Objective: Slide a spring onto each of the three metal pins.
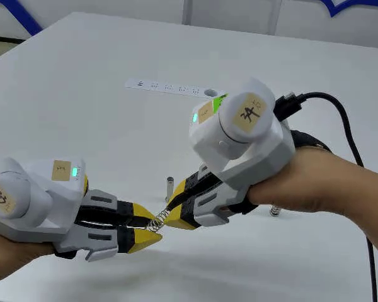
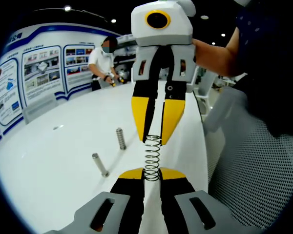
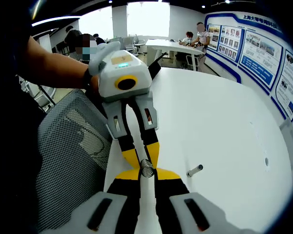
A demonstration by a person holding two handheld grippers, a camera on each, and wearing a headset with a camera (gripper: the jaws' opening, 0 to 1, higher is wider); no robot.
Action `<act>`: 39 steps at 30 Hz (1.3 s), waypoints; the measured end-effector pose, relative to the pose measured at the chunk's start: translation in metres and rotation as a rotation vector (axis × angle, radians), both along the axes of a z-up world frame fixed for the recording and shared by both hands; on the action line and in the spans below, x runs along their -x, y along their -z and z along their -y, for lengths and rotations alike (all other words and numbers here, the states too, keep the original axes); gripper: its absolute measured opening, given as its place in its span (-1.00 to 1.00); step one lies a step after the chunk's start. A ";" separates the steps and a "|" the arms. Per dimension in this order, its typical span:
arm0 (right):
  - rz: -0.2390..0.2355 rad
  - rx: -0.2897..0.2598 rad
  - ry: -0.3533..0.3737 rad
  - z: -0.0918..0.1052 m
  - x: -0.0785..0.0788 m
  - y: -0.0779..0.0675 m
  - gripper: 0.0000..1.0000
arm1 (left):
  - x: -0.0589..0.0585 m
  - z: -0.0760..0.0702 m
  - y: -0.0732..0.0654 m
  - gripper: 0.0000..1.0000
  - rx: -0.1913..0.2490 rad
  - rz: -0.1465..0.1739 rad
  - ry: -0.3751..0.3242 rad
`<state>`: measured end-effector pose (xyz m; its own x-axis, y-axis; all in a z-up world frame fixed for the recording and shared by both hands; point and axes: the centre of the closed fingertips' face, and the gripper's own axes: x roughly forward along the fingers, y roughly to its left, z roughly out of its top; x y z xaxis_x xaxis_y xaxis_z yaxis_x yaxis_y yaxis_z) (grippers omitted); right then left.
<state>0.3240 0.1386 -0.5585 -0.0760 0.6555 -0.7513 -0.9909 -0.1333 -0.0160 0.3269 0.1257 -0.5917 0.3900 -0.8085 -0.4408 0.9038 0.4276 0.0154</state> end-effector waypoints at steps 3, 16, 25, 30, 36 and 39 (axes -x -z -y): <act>0.004 -0.026 -0.002 -0.005 0.001 -0.005 -0.78 | 0.000 0.002 -0.001 -0.78 0.007 0.000 0.002; -0.004 -0.067 -0.008 -0.015 0.006 -0.010 -0.78 | 0.001 0.009 -0.004 -0.78 0.018 -0.003 0.010; -0.009 -0.065 -0.001 -0.014 0.006 -0.009 -0.78 | 0.001 0.013 -0.004 -0.76 0.020 -0.003 0.012; -0.006 -0.063 0.014 -0.012 0.003 -0.009 -0.78 | -0.001 0.012 -0.003 -0.66 0.021 -0.007 0.001; -0.010 -0.077 0.040 -0.010 -0.002 -0.011 -0.78 | -0.002 0.006 -0.005 -0.57 0.036 -0.008 -0.030; -0.011 -0.093 0.060 -0.009 -0.007 -0.014 -0.78 | -0.004 0.000 -0.006 -0.52 0.052 -0.009 -0.055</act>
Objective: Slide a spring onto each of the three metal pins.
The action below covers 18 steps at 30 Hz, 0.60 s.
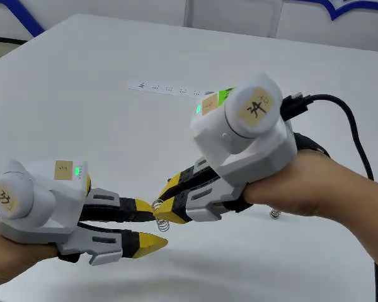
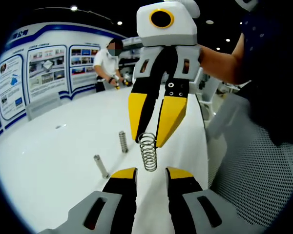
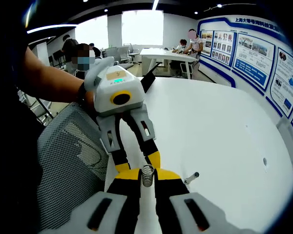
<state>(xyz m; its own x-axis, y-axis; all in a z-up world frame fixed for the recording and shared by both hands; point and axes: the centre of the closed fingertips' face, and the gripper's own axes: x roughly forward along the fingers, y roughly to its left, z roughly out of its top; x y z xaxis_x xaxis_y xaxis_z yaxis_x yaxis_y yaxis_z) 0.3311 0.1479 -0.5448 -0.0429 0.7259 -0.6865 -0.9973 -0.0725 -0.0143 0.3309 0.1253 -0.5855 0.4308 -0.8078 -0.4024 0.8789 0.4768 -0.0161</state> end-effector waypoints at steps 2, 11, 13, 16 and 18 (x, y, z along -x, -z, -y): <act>0.001 -0.008 0.015 0.001 -0.004 -0.001 -0.78 | -0.002 -0.004 -0.003 -0.49 0.025 -0.002 -0.025; 0.016 -0.065 0.092 0.004 -0.023 -0.011 -0.78 | -0.008 -0.016 -0.013 -0.37 0.066 0.015 -0.094; 0.016 -0.075 0.102 0.004 -0.025 -0.013 -0.78 | -0.009 -0.017 -0.013 -0.35 0.067 0.017 -0.099; 0.026 -0.089 0.119 0.005 -0.029 -0.015 -0.78 | -0.008 -0.019 -0.014 -0.34 0.067 0.017 -0.105; 0.031 -0.102 0.131 0.005 -0.032 -0.018 -0.78 | -0.009 -0.021 -0.015 -0.32 0.068 0.019 -0.113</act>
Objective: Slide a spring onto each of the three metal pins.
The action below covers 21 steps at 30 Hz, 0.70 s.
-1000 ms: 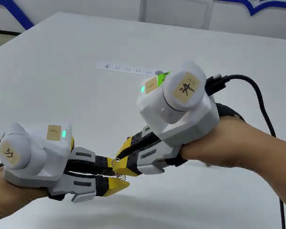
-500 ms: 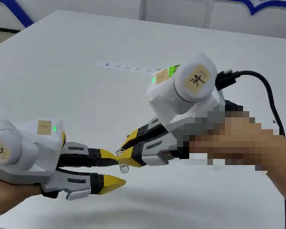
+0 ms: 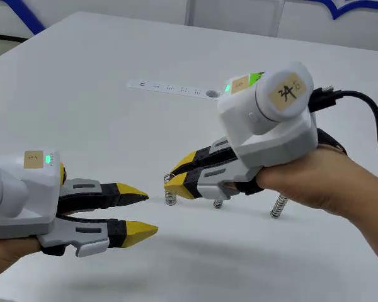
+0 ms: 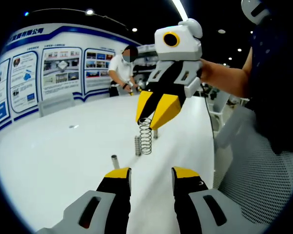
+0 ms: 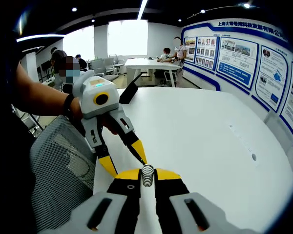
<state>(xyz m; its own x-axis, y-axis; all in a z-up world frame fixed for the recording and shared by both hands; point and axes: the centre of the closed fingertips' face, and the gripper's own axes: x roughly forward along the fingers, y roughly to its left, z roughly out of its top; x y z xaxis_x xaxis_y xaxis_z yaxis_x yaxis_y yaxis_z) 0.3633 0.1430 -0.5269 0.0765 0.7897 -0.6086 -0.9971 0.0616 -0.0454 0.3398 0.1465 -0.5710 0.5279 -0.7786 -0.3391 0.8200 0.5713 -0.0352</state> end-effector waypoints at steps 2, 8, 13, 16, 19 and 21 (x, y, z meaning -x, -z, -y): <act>0.009 -0.012 0.016 0.000 -0.005 -0.003 -0.78 | -0.001 -0.002 -0.001 -0.29 0.002 0.002 -0.010; 0.027 -0.047 0.058 0.000 -0.017 -0.011 -0.78 | -0.002 -0.006 -0.002 -0.23 0.010 0.008 -0.033; 0.052 -0.078 0.105 0.000 -0.029 -0.018 -0.78 | -0.003 -0.011 -0.003 -0.16 0.019 0.012 -0.058; 0.060 -0.097 0.130 -0.001 -0.035 -0.019 -0.78 | -0.003 -0.014 -0.003 -0.12 0.022 0.011 -0.071; 0.064 -0.112 0.149 -0.002 -0.040 -0.017 -0.78 | -0.003 -0.017 -0.002 -0.07 0.023 0.010 -0.082; 0.071 -0.119 0.163 -0.002 -0.044 -0.015 -0.78 | -0.002 -0.018 -0.002 -0.05 0.024 0.010 -0.087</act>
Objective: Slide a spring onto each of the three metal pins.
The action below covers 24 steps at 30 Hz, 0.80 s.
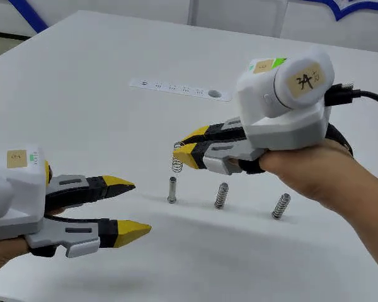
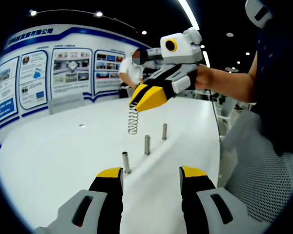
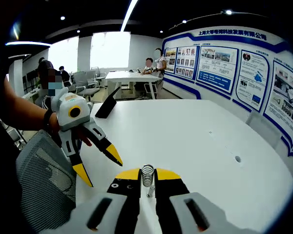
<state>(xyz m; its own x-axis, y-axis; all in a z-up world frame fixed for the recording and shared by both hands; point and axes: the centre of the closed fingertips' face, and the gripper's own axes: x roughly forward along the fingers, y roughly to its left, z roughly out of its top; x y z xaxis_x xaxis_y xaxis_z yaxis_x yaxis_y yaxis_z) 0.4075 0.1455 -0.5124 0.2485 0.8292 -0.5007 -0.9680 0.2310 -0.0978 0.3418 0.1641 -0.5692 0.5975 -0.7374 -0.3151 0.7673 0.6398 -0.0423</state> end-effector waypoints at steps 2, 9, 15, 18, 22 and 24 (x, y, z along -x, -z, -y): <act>0.000 -0.005 0.007 -0.001 -0.002 0.002 -0.78 | 0.000 -0.001 0.000 -0.01 0.001 -0.001 -0.005; -0.009 -0.012 0.030 -0.004 -0.009 0.012 -0.78 | 0.002 -0.004 0.002 0.07 0.008 -0.003 -0.021; -0.009 -0.001 0.040 -0.006 -0.014 0.024 -0.78 | 0.003 -0.004 0.002 0.13 0.011 -0.006 -0.026; -0.020 -0.003 0.043 -0.006 -0.016 0.028 -0.78 | 0.003 -0.004 0.002 0.17 0.015 -0.007 -0.028; -0.032 -0.003 0.048 -0.007 -0.019 0.033 -0.78 | 0.004 -0.004 0.002 0.20 0.018 -0.011 -0.026; -0.033 -0.001 0.048 -0.008 -0.019 0.035 -0.77 | 0.004 -0.003 0.003 0.22 0.018 -0.011 -0.024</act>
